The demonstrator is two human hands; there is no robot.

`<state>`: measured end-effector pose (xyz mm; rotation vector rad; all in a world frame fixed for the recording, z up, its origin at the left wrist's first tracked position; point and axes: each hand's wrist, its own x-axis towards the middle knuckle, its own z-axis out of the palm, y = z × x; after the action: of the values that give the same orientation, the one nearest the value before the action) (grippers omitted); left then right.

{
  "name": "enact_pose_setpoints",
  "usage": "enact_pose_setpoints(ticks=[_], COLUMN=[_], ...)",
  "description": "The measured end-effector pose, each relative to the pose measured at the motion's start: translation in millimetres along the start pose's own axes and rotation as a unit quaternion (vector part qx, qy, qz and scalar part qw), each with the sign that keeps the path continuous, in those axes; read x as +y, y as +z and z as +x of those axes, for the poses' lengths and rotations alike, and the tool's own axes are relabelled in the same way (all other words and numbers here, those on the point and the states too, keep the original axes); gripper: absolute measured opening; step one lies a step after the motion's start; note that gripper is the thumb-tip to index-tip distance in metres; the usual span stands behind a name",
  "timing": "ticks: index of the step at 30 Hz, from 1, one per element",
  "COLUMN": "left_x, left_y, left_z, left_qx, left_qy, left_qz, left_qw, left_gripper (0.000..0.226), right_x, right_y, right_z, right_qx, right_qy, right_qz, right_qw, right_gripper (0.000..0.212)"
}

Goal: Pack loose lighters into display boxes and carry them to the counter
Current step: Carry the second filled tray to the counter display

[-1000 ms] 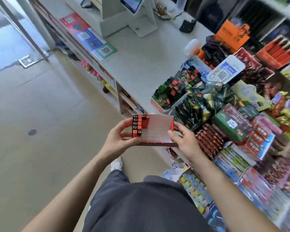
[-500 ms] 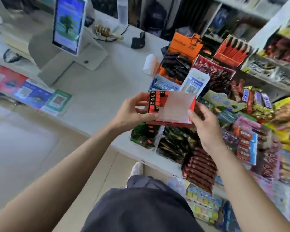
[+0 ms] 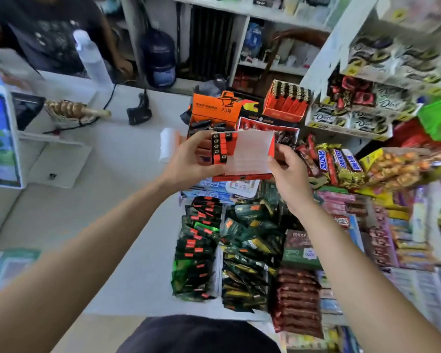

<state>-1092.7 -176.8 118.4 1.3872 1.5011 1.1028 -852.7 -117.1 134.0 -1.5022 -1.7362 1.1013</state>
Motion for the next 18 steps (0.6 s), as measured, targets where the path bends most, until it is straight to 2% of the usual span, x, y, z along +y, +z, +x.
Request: enact_pose_setpoints(ticks=[3,7,13,18], left_x=[1,12,26,23], left_y=[-7,-7,-19,-34], left_z=[48,109,203,270], left_qx=[-0.015,-0.001,0.055,0.01], left_qy=[0.008,0.03,0.029,0.043], left_qz=[0.029,0.056,0.075,0.09], left_qw=[0.999,0.998,0.995,0.995], left_gripper=[0.066,0.068,0.057,0.066], right_x=[-5,-22,-38,-44], right_y=[-4,-17,-29,-29], right_z=[29,73,152,211], right_qx=[0.021,0.037,0.034,0.044], right_qy=[0.009,-0.011,-0.046,-0.078], right_qz=[-0.026,-0.049,-0.146,-0.266], right_qw=[0.999,0.998,0.988,0.96], right_gripper=[0.057,0.05,0.056,0.058])
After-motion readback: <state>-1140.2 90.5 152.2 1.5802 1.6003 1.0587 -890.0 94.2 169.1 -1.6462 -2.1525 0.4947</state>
